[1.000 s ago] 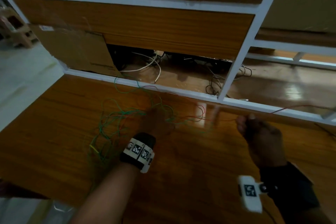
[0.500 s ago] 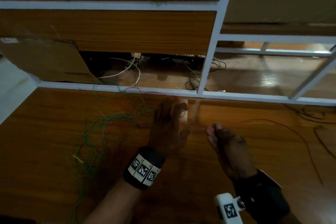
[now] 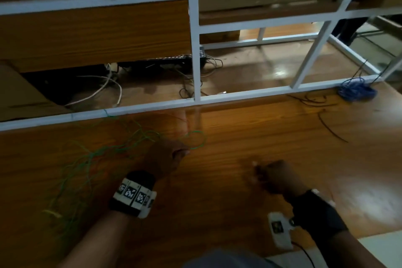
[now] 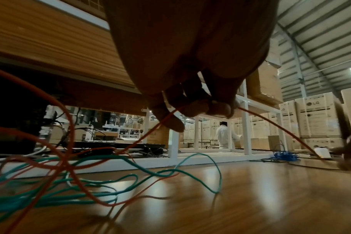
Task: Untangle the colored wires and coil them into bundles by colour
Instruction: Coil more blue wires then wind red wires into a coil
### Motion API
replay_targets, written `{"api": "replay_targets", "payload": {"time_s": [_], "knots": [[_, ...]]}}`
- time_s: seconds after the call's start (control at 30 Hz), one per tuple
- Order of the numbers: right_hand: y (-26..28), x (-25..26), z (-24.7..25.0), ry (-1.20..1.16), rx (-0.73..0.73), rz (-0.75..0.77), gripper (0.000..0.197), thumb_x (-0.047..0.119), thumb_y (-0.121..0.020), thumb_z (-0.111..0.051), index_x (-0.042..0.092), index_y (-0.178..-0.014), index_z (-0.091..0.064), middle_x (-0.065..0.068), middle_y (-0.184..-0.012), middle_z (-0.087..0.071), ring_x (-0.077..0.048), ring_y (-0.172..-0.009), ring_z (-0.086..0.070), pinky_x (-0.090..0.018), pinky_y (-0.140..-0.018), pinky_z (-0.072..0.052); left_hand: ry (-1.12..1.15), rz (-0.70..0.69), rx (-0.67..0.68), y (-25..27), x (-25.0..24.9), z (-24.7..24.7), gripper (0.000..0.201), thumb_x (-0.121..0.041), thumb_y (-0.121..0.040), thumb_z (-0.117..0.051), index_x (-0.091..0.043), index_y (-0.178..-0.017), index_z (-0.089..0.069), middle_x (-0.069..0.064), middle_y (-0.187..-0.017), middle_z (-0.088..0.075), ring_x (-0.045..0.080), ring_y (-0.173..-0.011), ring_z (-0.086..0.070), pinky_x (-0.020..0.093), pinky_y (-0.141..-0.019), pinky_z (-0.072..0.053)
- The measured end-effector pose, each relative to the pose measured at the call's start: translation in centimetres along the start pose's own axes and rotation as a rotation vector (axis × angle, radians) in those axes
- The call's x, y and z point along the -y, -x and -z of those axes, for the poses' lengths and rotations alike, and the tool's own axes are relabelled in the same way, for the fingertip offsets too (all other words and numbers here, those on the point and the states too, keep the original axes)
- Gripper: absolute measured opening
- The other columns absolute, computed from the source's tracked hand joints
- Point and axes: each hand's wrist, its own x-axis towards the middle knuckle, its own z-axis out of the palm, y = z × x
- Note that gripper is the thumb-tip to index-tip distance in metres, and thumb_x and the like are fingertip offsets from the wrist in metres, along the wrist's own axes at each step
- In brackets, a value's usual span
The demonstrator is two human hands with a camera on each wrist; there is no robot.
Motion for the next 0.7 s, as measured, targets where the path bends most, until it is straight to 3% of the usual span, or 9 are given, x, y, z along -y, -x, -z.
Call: {"api": "replay_targets", "payload": {"time_s": [0.1, 0.17, 0.23, 0.3, 0.4, 0.47, 0.53, 0.63, 0.7], "knots": [[1.0, 1.8, -1.5, 0.551, -0.066, 0.311, 0.045, 0.047, -0.099, -0.063, 0.016, -0.066, -0.067, -0.001, -0.055, -0.06, -0.015, -0.047, -0.053, -0.031, -0.053, -0.049, -0.007, -0.073, 0.061, -1.0, -2.6, -0.5, 0.02, -0.027, -0.092, -0.059, -0.018, -0.092, -0.077, 0.001, -0.082, -0.071, 0.014, -0.071, -0.059, 0.026, -0.067, -0.044], [1.4, 4.1, -4.2, 0.534, -0.143, 0.608, 0.03, 0.048, -0.098, -0.061, 0.021, -0.102, -0.073, -0.002, -0.092, -0.074, -0.019, -0.085, -0.067, -0.036, -0.076, -0.056, 0.006, -0.107, 0.038, -1.7, -3.2, -0.7, 0.02, -0.028, -0.092, -0.059, -0.019, -0.092, -0.076, -0.001, -0.08, -0.069, 0.01, -0.069, -0.056, 0.023, -0.066, -0.039], [0.6, 6.5, -7.4, 0.517, -0.009, 0.767, 0.031, 0.042, -0.099, -0.059, 0.019, -0.117, -0.069, -0.009, -0.109, -0.073, -0.03, -0.103, -0.065, -0.037, -0.078, -0.048, 0.036, -0.115, 0.013, -2.1, -3.4, -0.4, 0.027, -0.034, -0.093, -0.054, -0.018, -0.092, -0.076, -0.001, -0.083, -0.07, 0.013, -0.074, -0.06, 0.021, -0.069, -0.04], [-0.4, 8.2, -9.2, 0.497, 0.071, 0.78, 0.018, 0.026, -0.1, -0.055, 0.014, -0.098, -0.07, -0.013, -0.09, -0.073, -0.034, -0.081, -0.067, -0.033, -0.06, -0.037, 0.038, -0.109, -0.02, -2.4, -3.3, 0.3, 0.032, -0.038, -0.093, -0.051, -0.018, -0.094, -0.076, -0.002, -0.088, -0.071, 0.011, -0.079, -0.061, 0.02, -0.07, -0.043], [-1.4, 9.9, -8.1, 0.403, 0.019, 0.853, 0.02, 0.023, -0.1, -0.053, 0.022, -0.089, -0.07, 0.005, -0.07, -0.066, -0.012, -0.052, -0.052, -0.029, -0.045, -0.032, 0.042, 0.088, -0.021, -2.4, -1.2, 2.2, 0.021, -0.033, -0.098, -0.056, -0.021, -0.102, -0.073, -0.009, -0.09, -0.066, 0.005, -0.081, -0.056, 0.01, -0.069, -0.04], [-1.7, 10.9, -5.3, 0.398, -0.024, 0.866, 0.019, 0.026, -0.102, -0.055, 0.036, -0.088, -0.063, 0.012, -0.07, -0.065, -0.004, -0.054, -0.055, -0.027, -0.048, -0.042, 0.015, 0.182, -0.044, -1.4, 1.2, 3.5, 0.019, -0.029, -0.099, -0.056, -0.02, -0.105, -0.072, -0.006, -0.089, -0.063, 0.009, -0.079, -0.055, 0.01, -0.065, -0.036], [-2.3, 11.4, -1.9, 0.394, -0.123, 0.905, 0.025, 0.021, -0.102, -0.058, 0.039, -0.086, -0.062, 0.016, -0.071, -0.065, 0.001, -0.06, -0.059, -0.025, -0.054, -0.045, -0.022, 0.25, -0.064, 0.2, 4.3, 4.5, 0.022, -0.027, -0.099, -0.055, -0.018, -0.111, -0.072, -0.002, -0.088, -0.065, 0.015, -0.077, -0.059, 0.022, -0.065, -0.041], [-2.8, 10.9, 2.1, 0.339, -0.249, 0.941, 0.023, 0.022, -0.101, -0.058, 0.03, -0.083, -0.07, 0.015, -0.069, -0.069, -0.003, -0.064, -0.066, -0.034, -0.061, -0.055, -0.111, 0.387, -0.022, 2.6, 8.6, 5.8, 0.025, -0.02, -0.097, -0.059, -0.022, -0.12, -0.068, 0.004, -0.107, -0.07, 0.025, -0.095, -0.066, 0.029, -0.081, -0.051], [-2.9, 9.8, 3.2, 0.328, -0.248, 0.868, 0.03, 0.038, -0.102, -0.052, 0.029, -0.081, -0.071, 0.013, -0.07, -0.071, -0.007, -0.06, -0.067, -0.042, -0.056, -0.057, -0.139, 0.417, -0.085, 3.3, 10.3, 6.6, 0.026, -0.017, -0.097, -0.059, -0.02, -0.12, -0.069, 0.007, -0.122, -0.067, 0.029, -0.108, -0.062, 0.036, -0.093, -0.051]]}}
